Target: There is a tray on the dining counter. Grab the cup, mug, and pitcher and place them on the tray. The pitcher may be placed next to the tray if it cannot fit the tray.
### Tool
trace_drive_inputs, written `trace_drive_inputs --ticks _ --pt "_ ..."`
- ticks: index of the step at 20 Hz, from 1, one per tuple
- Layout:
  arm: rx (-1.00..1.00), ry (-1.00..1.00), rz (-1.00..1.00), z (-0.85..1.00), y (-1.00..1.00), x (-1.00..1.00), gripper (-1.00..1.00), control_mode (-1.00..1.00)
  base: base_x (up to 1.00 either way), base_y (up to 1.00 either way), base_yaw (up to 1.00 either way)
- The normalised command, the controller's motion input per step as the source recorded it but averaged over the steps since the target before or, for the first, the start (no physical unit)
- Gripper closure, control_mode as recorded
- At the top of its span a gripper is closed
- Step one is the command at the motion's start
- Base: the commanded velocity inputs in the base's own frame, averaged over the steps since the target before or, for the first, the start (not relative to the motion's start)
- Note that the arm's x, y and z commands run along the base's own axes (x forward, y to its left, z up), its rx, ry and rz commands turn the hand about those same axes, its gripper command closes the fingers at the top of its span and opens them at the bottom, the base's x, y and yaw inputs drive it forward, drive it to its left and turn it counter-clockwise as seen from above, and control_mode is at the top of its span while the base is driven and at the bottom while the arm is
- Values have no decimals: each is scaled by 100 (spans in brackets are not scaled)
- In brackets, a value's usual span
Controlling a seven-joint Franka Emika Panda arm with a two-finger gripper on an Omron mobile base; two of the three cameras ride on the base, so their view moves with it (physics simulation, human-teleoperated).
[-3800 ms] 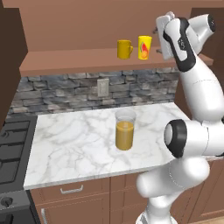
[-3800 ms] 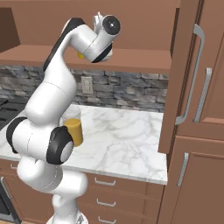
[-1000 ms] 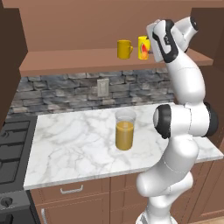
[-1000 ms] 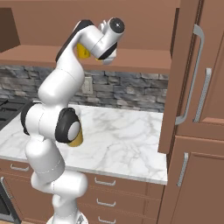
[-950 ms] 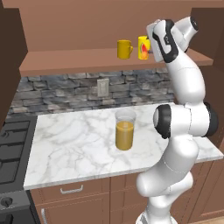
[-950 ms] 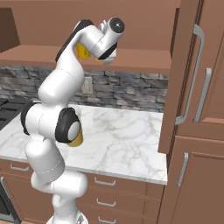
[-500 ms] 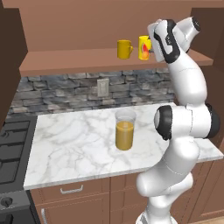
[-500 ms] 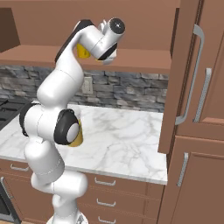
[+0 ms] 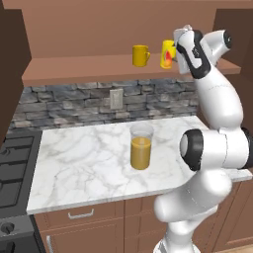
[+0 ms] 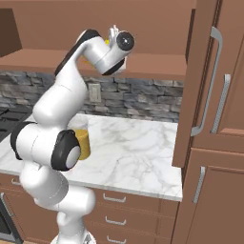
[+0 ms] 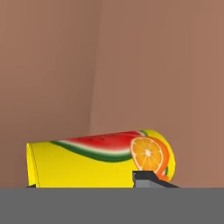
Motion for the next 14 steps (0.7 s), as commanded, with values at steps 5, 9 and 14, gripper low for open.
trace_drive_inputs --ticks 5,9,14 --pt "2 -5 -8 0 -27 -60 100 -100 0 0 0" --pt "0 1 0 0 -20 -91 100 -100 0 0 0" --pt "0 10 0 0 -10 -98 100 -100 0 0 0"
